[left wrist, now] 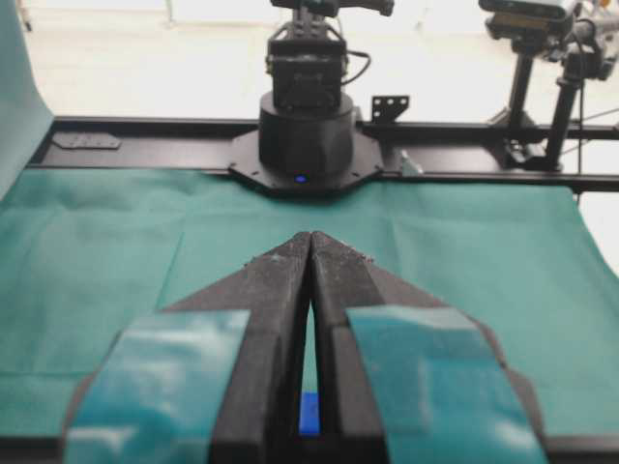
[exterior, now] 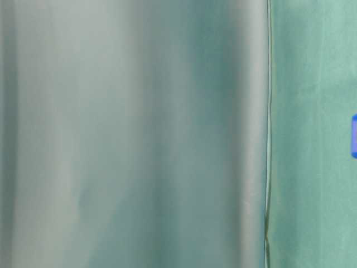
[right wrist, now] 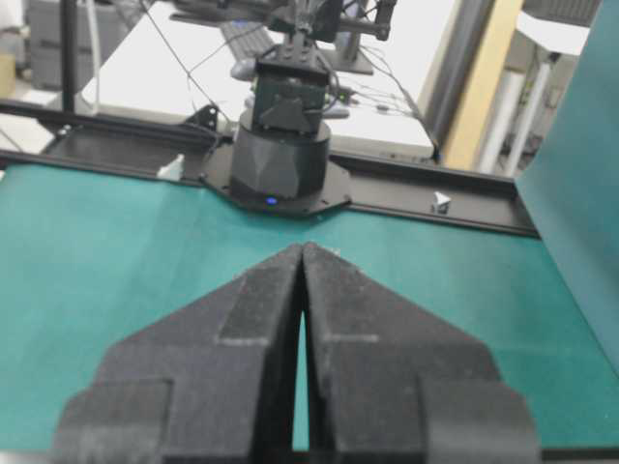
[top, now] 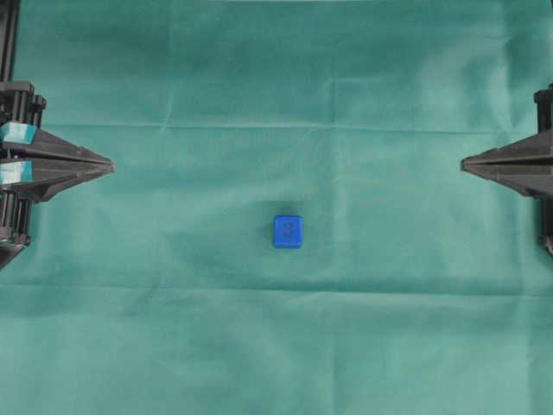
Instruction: Handover the blue block to the right arm after grasping it with the left arm, then place it in the designated position.
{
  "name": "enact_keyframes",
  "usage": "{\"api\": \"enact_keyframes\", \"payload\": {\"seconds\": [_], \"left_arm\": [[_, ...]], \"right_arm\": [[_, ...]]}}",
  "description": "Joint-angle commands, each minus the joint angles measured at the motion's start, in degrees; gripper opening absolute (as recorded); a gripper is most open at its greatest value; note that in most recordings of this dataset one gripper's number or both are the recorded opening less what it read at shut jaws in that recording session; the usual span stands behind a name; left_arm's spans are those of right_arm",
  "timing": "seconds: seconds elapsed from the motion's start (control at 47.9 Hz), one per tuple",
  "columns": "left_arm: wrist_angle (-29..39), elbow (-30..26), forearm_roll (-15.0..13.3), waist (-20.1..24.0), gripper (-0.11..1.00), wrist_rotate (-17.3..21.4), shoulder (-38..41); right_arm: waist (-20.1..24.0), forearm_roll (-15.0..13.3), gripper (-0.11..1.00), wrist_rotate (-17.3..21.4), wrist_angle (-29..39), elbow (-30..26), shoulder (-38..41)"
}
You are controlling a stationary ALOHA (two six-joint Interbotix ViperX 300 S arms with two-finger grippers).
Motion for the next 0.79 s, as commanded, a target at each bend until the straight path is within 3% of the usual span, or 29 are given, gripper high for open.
{"api": "enact_keyframes", "payload": {"seconds": [0.0,0.481,0.773], "left_arm": [[1.23,-1.32,0.09,0.35,0.01,0.18,0.26],[4.04,-2.37,0.09,0.35,0.01,0.35,0.70],[6.15,-2.72,0.35,0.44,0.01,0.62,0.70]], "right_arm": [[0.00,0.35,0.00,0.35,0.18,-0.35,0.62],[0.00,0.53,0.00,0.88,3.08,-1.05,1.14],[0.09,1.85,0.00,3.25,4.39,-1.23,0.53]]}}
